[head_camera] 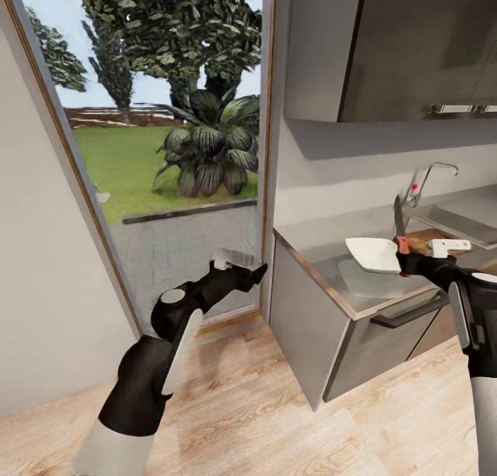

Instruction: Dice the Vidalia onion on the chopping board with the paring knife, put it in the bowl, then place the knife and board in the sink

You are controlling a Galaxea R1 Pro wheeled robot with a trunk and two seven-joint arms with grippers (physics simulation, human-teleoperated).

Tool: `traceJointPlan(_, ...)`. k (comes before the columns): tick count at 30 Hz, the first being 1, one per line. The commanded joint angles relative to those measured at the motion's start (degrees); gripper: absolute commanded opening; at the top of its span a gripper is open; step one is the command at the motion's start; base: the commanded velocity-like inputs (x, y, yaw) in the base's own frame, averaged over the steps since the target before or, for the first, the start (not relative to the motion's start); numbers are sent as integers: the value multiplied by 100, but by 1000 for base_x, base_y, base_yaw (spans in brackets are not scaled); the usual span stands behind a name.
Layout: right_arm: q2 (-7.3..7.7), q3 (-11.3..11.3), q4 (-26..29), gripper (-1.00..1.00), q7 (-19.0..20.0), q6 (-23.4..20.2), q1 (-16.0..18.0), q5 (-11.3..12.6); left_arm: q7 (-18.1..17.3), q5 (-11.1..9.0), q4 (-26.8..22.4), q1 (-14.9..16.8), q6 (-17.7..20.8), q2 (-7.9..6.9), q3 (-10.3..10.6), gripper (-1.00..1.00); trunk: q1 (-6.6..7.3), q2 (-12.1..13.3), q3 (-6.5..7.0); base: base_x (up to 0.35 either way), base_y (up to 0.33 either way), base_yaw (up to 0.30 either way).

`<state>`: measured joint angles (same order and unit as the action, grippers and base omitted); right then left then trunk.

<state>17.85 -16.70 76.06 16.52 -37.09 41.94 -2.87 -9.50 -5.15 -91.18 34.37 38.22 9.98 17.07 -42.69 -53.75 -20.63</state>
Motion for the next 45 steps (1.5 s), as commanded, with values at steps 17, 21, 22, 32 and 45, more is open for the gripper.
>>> traceJointPlan(17, -1, -26, 6, -100, 1133, -44, 6, -47, -166, -153, 0, 87, 71, 2, 516, 100, -1, -5, -7, 13, -178, 0)
traceJointPlan(21, -1, -26, 6, -100, 1134, -44, 4, -47, -159, -153, 3, 87, 76, 2, 516, 100, -1, -5, -7, 109, -309, 0)
traceJointPlan(22, -1, -26, 6, -100, 1134, -44, 4, -47, -146, -153, 4, 87, 75, 2, 516, 100, -1, -5, -7, 123, -310, 0)
traceJointPlan(32, -1, -26, 6, -100, 1134, -44, 4, -47, -124, -153, 4, 87, 57, 2, 516, 100, -1, -5, -7, 114, -310, 123)
traceJointPlan(45, -1, -26, 6, -100, 1132, -44, 3, -54, 137, -149, 4, 87, 45, 2, 523, 100, -1, -5, -7, 11, -315, 146)
